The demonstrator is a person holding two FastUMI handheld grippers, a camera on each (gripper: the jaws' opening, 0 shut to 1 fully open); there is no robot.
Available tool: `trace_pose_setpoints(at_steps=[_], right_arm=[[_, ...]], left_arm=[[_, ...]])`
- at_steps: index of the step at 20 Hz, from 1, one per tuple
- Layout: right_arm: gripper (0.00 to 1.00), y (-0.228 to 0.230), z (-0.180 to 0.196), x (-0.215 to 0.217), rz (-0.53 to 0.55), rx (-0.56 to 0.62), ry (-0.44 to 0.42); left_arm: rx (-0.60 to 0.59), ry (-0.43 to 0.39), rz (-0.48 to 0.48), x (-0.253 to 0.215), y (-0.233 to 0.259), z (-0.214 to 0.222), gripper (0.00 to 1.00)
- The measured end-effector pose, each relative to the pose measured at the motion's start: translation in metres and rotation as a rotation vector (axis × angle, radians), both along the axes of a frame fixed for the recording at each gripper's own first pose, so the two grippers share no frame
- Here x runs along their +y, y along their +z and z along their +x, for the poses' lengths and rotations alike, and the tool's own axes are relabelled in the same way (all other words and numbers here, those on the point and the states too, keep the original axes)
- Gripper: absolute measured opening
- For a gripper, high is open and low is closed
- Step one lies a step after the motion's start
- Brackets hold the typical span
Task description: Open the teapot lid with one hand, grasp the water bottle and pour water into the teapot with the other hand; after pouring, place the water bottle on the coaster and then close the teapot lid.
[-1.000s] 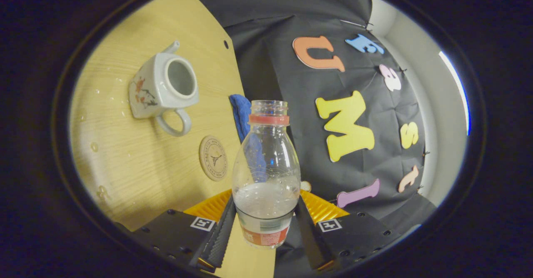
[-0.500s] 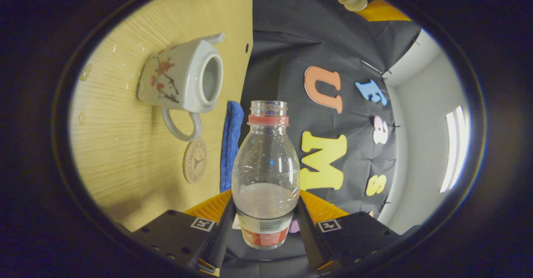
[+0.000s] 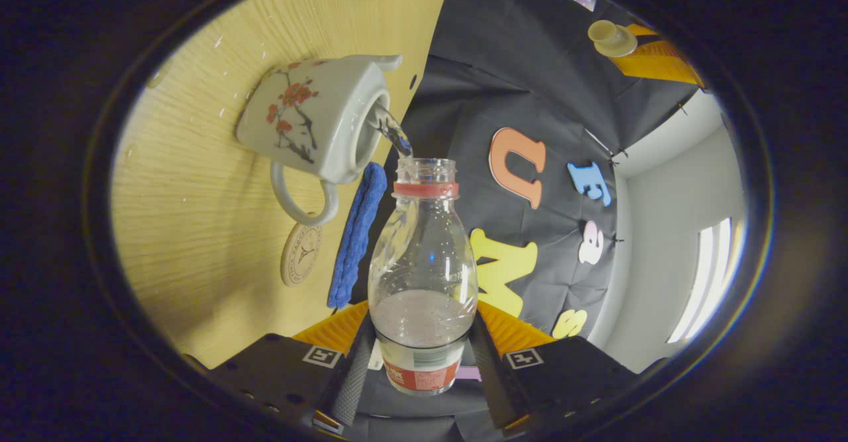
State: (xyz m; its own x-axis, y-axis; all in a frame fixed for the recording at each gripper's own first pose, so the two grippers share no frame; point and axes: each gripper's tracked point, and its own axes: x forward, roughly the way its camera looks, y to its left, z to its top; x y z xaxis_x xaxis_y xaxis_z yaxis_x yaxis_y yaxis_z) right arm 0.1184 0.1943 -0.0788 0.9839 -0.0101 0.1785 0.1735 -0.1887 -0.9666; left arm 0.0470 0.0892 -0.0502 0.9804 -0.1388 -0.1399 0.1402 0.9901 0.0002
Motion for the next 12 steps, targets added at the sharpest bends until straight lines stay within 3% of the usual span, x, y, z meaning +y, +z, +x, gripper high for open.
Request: trace_pose_setpoints(at_steps=[12], right_arm=[[0.74, 0.014, -0.001, 0.002, -0.076, -0.064, 0.013]], left_arm=[[0.011, -0.001, 0.003, 0.000, -0.003, 0.000, 0.05]])
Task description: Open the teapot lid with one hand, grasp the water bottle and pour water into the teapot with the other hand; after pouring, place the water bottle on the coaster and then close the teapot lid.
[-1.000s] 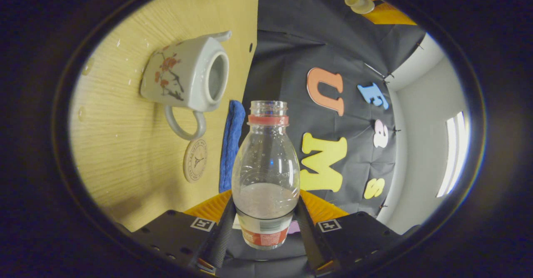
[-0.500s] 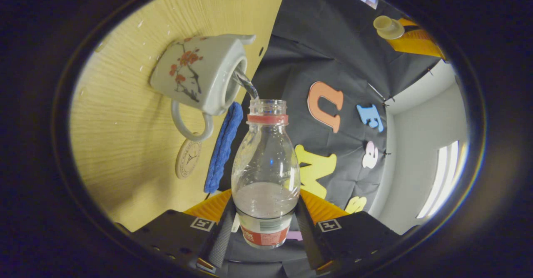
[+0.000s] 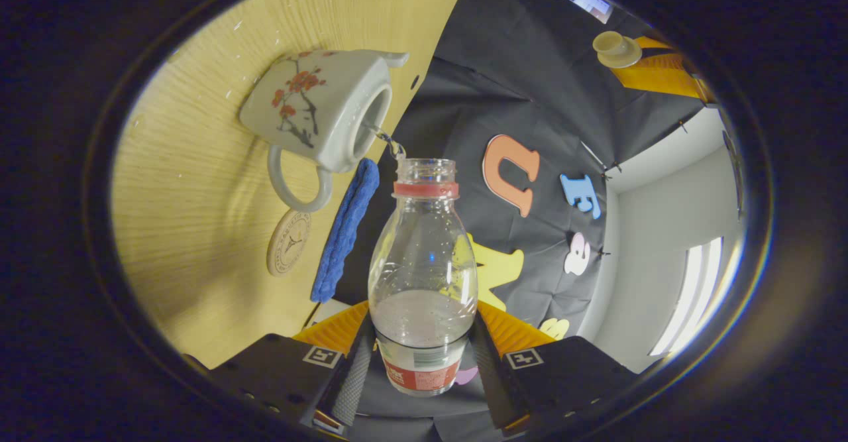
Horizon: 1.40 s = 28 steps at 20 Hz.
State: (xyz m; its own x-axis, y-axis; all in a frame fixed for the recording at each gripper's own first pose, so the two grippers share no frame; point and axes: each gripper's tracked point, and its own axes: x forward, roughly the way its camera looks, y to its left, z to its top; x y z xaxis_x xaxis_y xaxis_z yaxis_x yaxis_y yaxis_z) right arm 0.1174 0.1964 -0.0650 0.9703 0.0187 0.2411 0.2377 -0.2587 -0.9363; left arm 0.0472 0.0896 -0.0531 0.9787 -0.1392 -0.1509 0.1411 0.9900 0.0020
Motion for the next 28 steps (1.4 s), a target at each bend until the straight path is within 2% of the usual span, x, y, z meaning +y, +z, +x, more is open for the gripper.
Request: trace_pose_setpoints(at_steps=[5, 12, 18, 28], right_arm=[[0.74, 0.013, -0.005, 0.005, -0.074, -0.047, 0.024], [0.75, 0.024, -0.001, 0.002, -0.126, -0.070, 0.016], [0.75, 0.036, -0.007, 0.017, -0.181, -0.111, 0.057], [0.74, 0.050, -0.012, 0.027, -0.283, -0.168, 0.068]], left_arm=[[0.004, -0.003, 0.001, 0.001, -0.001, 0.000, 0.05], [0.002, -0.009, 0.006, -0.001, 0.001, -0.003, 0.05], [-0.008, -0.003, 0.027, 0.001, 0.003, -0.005, 0.05], [-0.010, 0.010, 0.035, 0.006, 0.004, -0.006, 0.05]])
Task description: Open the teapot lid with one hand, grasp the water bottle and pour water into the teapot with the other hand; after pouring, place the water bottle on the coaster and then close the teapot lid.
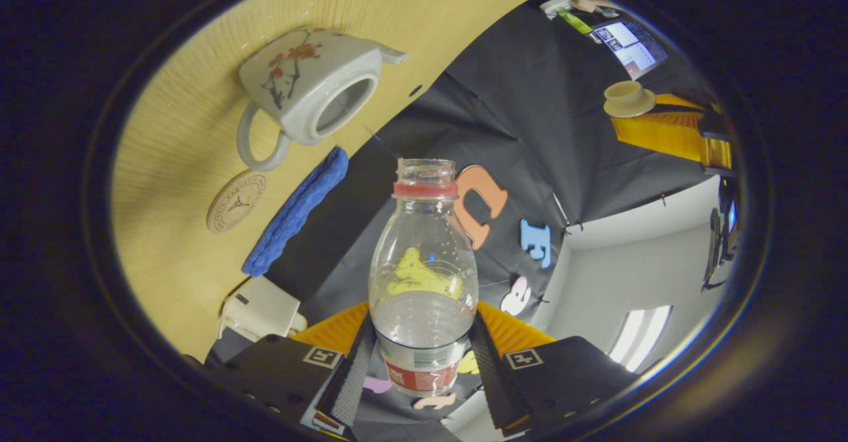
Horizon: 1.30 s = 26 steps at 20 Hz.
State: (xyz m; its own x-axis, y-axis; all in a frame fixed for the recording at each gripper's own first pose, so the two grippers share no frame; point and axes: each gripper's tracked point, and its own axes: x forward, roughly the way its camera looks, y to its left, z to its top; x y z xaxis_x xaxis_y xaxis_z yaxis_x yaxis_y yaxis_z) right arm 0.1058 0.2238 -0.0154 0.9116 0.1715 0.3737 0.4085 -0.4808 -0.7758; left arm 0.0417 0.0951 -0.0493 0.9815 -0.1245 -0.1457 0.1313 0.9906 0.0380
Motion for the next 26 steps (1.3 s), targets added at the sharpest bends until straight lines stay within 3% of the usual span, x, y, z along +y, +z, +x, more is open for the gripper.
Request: trace_pose_setpoints(at_steps=[9, 12, 15, 19, 26], right_arm=[[0.75, 0.003, -0.001, -0.003, -0.022, -0.027, 0.002], [0.75, 0.004, 0.000, -0.007, 0.036, -0.033, 0.019], [0.74, 0.001, 0.005, -0.021, 0.206, -0.013, 0.023], [0.77, -0.013, 0.013, -0.051, 0.541, 0.096, 0.027], [0.74, -0.003, 0.022, -0.080, 0.996, 0.189, 0.114]], left_arm=[[0.010, -0.002, 0.030, -0.006, -0.006, 0.002, 0.05], [0.008, -0.005, 0.038, -0.009, -0.006, 0.003, 0.06], [0.004, -0.010, 0.037, -0.010, -0.006, 0.003, 0.06], [0.009, -0.014, 0.037, -0.012, -0.007, 0.004, 0.06], [0.008, -0.012, 0.044, -0.014, -0.010, 0.006, 0.06]])
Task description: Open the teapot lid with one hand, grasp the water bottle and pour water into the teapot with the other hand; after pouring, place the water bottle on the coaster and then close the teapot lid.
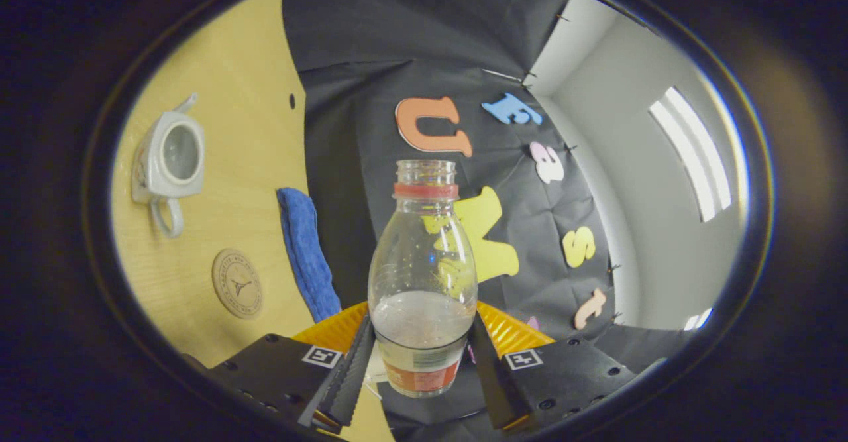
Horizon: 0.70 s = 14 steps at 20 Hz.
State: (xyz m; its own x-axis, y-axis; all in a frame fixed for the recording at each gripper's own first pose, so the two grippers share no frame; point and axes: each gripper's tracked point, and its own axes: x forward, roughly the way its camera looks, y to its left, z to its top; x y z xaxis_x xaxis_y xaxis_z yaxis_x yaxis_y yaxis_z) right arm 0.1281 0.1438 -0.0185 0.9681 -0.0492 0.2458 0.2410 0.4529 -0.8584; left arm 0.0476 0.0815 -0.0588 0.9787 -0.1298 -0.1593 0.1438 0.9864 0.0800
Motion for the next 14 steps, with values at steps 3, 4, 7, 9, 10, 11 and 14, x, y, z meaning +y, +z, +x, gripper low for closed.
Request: trace_pose_setpoints(at_steps=[3, 4, 7, 9, 10, 11, 14], right_arm=[[0.74, 0.001, 0.010, -0.004, 0.137, 0.042, 0.029], [0.76, 0.001, 0.012, -0.005, 0.185, 0.053, 0.041], [0.76, -0.001, 0.022, -0.012, 0.320, 0.084, 0.061], [0.76, -0.005, 0.028, -0.018, 0.455, 0.107, 0.074], [0.76, -0.008, 0.031, -0.019, 0.541, 0.122, 0.093], [0.74, -0.010, 0.031, -0.019, 0.634, 0.132, 0.111], [0.75, -0.011, 0.042, -0.015, 0.846, 0.155, 0.141]], left_arm=[[-0.001, -0.006, 0.002, -0.002, 0.000, 0.000, 0.06], [0.001, -0.006, 0.004, -0.003, 0.000, 0.001, 0.06], [0.014, 0.001, 0.019, -0.003, -0.005, 0.002, 0.06], [0.013, -0.005, 0.017, -0.007, -0.003, 0.000, 0.06], [0.008, -0.016, 0.011, -0.012, 0.000, -0.001, 0.06], [0.003, -0.027, 0.007, -0.015, 0.001, -0.002, 0.06], [-0.015, -0.043, 0.009, -0.020, 0.005, -0.003, 0.06]])
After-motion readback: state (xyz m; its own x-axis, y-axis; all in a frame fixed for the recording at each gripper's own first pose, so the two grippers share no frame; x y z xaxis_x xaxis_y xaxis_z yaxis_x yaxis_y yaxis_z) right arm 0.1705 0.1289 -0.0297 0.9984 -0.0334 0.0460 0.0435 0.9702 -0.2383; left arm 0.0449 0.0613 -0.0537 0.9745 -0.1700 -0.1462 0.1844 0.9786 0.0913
